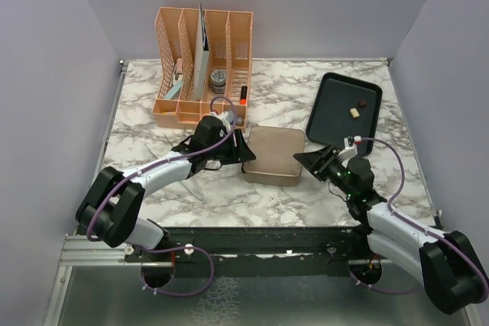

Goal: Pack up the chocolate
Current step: Close the box lid on the packing box.

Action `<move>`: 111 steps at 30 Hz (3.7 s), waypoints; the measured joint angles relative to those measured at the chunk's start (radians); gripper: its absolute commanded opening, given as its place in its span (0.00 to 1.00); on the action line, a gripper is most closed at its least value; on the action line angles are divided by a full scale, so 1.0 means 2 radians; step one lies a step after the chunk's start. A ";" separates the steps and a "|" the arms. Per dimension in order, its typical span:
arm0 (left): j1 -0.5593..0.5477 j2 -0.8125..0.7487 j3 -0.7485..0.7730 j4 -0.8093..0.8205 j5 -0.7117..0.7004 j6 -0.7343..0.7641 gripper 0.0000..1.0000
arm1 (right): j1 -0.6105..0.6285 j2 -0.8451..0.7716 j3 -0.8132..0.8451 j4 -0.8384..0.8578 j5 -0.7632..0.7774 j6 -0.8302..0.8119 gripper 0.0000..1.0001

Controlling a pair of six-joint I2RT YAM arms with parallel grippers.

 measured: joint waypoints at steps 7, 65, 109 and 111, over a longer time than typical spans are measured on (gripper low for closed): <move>0.001 -0.003 0.002 -0.007 -0.025 0.009 0.56 | 0.000 0.042 -0.025 0.139 -0.010 0.062 0.63; 0.093 -0.087 0.037 -0.062 0.113 0.001 0.63 | 0.021 0.100 0.051 0.160 -0.135 0.136 0.15; 0.099 -0.070 0.037 -0.118 0.015 0.102 0.68 | 0.060 0.209 0.107 0.106 -0.086 0.120 0.14; 0.099 -0.070 0.037 -0.118 0.017 0.102 0.68 | 0.063 0.224 0.108 0.112 -0.085 0.125 0.14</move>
